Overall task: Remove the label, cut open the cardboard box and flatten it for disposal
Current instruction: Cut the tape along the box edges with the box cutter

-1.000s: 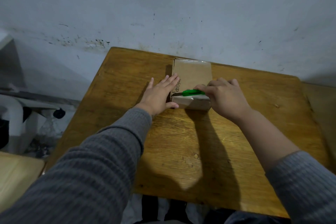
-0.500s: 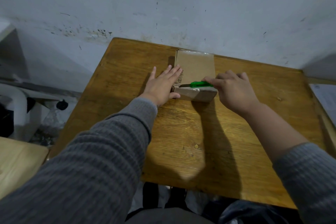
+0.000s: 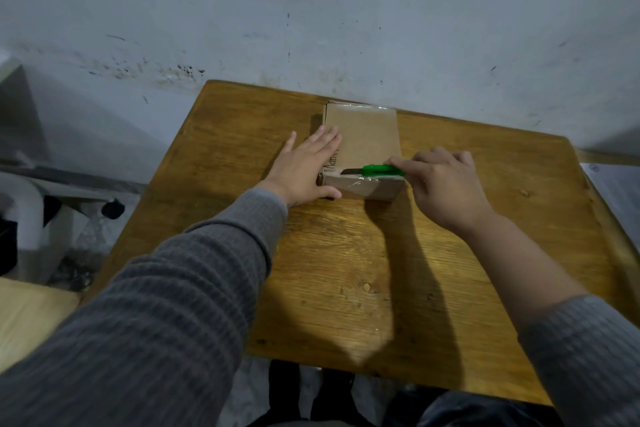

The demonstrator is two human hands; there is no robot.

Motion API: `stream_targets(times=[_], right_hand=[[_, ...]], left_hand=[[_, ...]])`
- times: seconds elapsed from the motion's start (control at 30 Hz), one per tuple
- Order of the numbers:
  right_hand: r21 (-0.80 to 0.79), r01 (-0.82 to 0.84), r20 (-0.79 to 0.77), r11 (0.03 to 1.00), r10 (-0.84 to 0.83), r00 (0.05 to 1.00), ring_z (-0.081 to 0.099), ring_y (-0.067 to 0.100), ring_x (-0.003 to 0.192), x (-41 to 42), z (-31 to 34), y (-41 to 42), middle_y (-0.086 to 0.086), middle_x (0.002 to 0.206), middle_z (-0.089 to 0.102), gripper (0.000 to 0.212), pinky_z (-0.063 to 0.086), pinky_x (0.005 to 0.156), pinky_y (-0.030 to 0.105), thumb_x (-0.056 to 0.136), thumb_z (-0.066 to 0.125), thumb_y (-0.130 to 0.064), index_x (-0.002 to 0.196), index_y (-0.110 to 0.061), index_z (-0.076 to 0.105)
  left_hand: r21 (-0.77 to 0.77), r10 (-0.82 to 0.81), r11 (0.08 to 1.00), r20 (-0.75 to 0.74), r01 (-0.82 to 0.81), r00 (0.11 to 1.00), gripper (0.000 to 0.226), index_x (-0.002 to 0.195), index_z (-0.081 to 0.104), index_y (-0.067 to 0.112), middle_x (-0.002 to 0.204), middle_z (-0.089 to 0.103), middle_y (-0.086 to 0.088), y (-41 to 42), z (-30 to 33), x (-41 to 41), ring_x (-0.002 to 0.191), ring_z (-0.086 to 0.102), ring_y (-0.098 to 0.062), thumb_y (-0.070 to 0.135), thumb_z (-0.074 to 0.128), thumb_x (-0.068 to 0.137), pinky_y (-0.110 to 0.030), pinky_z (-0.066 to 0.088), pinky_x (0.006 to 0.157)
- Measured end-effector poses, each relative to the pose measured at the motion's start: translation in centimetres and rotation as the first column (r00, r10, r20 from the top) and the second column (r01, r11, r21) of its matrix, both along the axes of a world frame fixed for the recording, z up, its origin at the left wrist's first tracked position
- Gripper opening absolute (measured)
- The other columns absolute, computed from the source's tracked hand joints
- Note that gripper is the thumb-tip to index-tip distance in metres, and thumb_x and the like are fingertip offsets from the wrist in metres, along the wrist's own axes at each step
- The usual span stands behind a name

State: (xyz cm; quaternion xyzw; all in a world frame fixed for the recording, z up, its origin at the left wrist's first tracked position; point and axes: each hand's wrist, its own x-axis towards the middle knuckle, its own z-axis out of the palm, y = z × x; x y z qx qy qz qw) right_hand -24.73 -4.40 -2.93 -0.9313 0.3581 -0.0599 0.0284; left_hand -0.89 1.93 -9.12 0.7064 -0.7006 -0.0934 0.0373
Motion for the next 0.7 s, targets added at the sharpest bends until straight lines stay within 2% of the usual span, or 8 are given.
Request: stream_targets(times=[0.1, 0.33, 0.53, 0.7], right_hand=[[-0.003, 0.003, 0.037, 1.0, -0.003, 0.999, 0.049, 0.023, 0.096, 0.8, 0.0, 0.2, -0.004, 0.104, 0.065, 0.041, 0.03, 0.079, 0.04, 0.096, 0.044, -0.019, 0.132, -0.037, 0.05], [-0.005, -0.025, -0.021, 1.0, 0.025, 0.999, 0.048, 0.024, 0.099, 1.8, -0.1, -0.1, -0.003, 0.109, 0.065, 0.041, 0.022, 0.074, 0.036, 0.097, 0.041, -0.02, 0.133, -0.038, 0.049], [-0.076, -0.052, -0.061, 0.996, 0.048, 0.997, 0.05, 0.026, 0.1, 2.5, 0.3, -0.2, -0.003, 0.105, 0.066, 0.04, 0.025, 0.075, 0.038, 0.096, 0.041, -0.021, 0.13, -0.038, 0.052], [-0.064, -0.083, -0.109, 0.994, 0.076, 0.991, 0.049, 0.024, 0.101, 2.1, 0.8, -0.1, -0.003, 0.108, 0.065, 0.041, 0.026, 0.077, 0.038, 0.097, 0.04, -0.022, 0.133, -0.038, 0.049]], left_hand=[[-0.026, -0.001, 1.0, 0.005, 0.002, 1.0, 0.106, 0.154, 0.0, 0.022, 0.161, -0.006, 0.008, 0.3, -0.5, 0.0, 0.147, -0.008, -0.01, 0.063, 0.062, 0.078, -0.051, 0.001, 0.119], [-0.007, 0.013, 1.0, 0.037, -0.013, 0.999, 0.107, 0.154, 0.0, 0.022, 0.161, -0.006, 0.008, -0.1, -0.3, -0.3, 0.147, -0.007, -0.012, 0.062, 0.064, 0.077, -0.05, 0.001, 0.119], [-0.014, 0.014, 1.0, 0.031, -0.014, 0.999, 0.108, 0.154, -0.002, 0.02, 0.161, -0.008, 0.007, 0.0, -0.6, -0.3, 0.147, -0.009, -0.013, 0.061, 0.063, 0.078, -0.05, 0.001, 0.118], [0.005, 0.02, 1.0, 0.024, -0.021, 1.0, 0.106, 0.154, -0.003, 0.02, 0.161, -0.009, 0.006, -0.1, -0.5, -0.5, 0.147, -0.011, -0.013, 0.057, 0.064, 0.08, -0.05, 0.001, 0.118]])
